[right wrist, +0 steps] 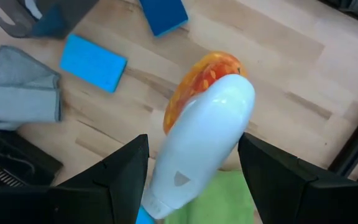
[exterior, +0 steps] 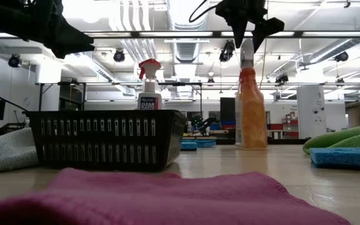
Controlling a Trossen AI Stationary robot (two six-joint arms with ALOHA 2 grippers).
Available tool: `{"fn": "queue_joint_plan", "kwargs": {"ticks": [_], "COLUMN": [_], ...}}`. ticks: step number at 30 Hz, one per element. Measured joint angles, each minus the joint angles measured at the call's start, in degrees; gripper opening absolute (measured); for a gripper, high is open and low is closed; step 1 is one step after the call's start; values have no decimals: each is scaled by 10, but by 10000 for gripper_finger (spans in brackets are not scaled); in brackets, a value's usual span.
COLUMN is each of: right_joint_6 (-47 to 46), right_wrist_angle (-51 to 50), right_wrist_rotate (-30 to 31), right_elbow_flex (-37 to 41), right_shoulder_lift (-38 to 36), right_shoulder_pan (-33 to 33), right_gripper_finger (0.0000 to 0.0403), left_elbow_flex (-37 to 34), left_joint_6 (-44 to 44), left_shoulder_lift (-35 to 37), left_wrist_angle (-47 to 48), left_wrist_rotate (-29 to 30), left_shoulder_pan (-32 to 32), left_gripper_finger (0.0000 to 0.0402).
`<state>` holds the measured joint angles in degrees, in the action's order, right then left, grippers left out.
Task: Pick & Place Kitchen Items
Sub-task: Put the orange spray bottle into the gray bin
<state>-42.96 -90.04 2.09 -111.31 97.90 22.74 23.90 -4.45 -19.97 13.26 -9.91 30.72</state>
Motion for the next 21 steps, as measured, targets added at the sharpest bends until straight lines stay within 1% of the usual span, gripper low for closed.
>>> {"fn": "queue_joint_plan", "kwargs": {"ticks": [7,10,12,19,21], "right_joint_6": [8,13,18,46,59], "right_wrist_angle": [0,0,0,2,2], "right_wrist_rotate": [0,0,1,2,2], "right_elbow_flex": [0,1,1,10,12], "right_shoulder_lift": [7,6,6,5,5], "right_shoulder_pan": [0,0,0,0,0], "right_gripper_finger": [244,232,213,126,110], "left_elbow_flex": [0,0,0,0,0], "left_joint_6": [0,0,0,0,0], "left_shoulder_lift": [0,0,0,0,0], "left_wrist_angle": [0,0,0,-1,-1], "left_wrist_rotate": [0,0,0,0,-1], "left_shoulder_pan": [0,0,0,0,0], "left_gripper_finger": [216,216,216,216,216]}}
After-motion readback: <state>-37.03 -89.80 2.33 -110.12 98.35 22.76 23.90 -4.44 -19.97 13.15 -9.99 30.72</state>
